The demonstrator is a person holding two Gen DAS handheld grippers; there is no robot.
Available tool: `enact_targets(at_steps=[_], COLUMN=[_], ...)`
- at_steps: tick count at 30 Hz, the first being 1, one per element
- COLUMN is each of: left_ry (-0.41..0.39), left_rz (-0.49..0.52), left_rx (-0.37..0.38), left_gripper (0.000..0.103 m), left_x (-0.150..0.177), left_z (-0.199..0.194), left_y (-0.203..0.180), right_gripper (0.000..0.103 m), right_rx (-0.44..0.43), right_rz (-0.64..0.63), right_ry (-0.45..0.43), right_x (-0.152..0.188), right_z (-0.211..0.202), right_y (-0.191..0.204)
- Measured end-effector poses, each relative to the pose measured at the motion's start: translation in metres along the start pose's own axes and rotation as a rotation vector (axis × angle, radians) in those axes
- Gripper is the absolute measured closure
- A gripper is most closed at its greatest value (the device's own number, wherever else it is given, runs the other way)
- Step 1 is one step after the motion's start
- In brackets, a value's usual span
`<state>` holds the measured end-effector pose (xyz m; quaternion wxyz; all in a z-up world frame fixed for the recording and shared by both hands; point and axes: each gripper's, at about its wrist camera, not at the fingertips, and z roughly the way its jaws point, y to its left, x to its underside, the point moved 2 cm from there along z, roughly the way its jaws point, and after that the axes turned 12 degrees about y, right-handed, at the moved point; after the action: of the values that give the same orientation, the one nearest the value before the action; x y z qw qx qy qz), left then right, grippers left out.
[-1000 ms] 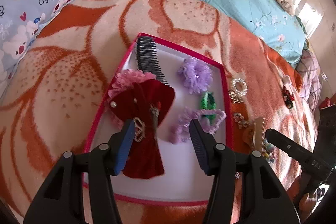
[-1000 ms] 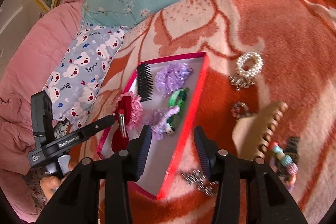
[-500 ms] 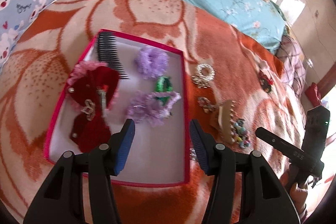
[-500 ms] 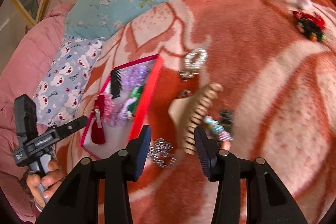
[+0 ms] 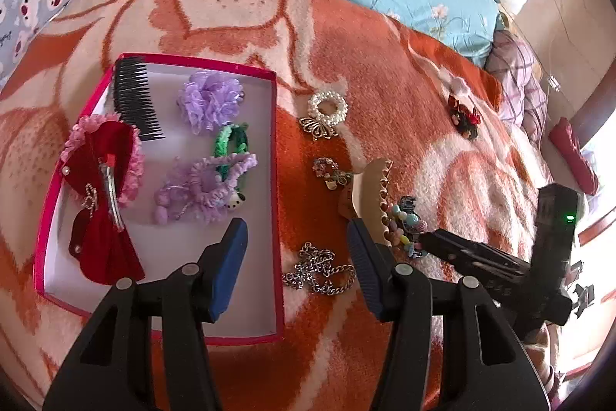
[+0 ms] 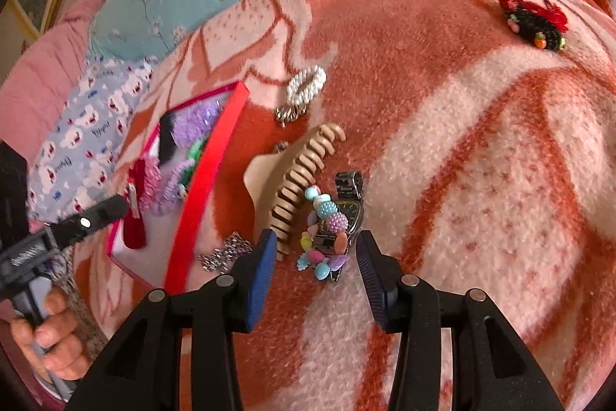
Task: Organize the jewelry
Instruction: 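Move the left tool to the beige claw clip while the right tool approaches the pastel beaded bracelet, then close the left tool on the beige claw clip while the right tool grips the beaded bracelet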
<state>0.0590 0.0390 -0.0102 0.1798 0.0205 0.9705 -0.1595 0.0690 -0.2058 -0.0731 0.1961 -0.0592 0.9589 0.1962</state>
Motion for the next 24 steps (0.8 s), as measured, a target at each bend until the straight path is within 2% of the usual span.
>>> enact_targets(at_steps=[4,6,11,17,20,24], left_ry=[0.011,0.019,0.042,0.085,0.103,0.136], left_rz=[0.013,0.022,0.047,0.104,0.135,0.172], left_rx=[-0.001,-0.002,0.004,0.009,-0.005,-0.03], left_gripper=[0.05,0.05,0.05,0.05,0.041,0.041], left_x=[-0.004,-0.006,-0.013,-0.022,-0.027,-0.032], left_z=[0.005,0.009,0.023,0.045,0.06,0.084], left_y=[-0.004,-0.008,-0.021,-0.047,-0.063,-0.083], right_gripper=[0.062,0.075,0.094,0.094,0.094,0.094], right_rx=[0.028,0.04,0.019,0.011,0.018,0.048], right_rz=[-0.003,-0.009,-0.019,0.033,0.061,0.096], right_ry=[0.026,0.016,-0.007,-0.053,-0.082,-0.102], right_x=[-0.001,0.0,0.001,-0.001,-0.002,-0.001], right_z=[0.016,0.015,0.004,-0.019,-0.032,-0.043], right_y=[-0.004,-0.005,-0.011,-0.034,-0.048,-0.067])
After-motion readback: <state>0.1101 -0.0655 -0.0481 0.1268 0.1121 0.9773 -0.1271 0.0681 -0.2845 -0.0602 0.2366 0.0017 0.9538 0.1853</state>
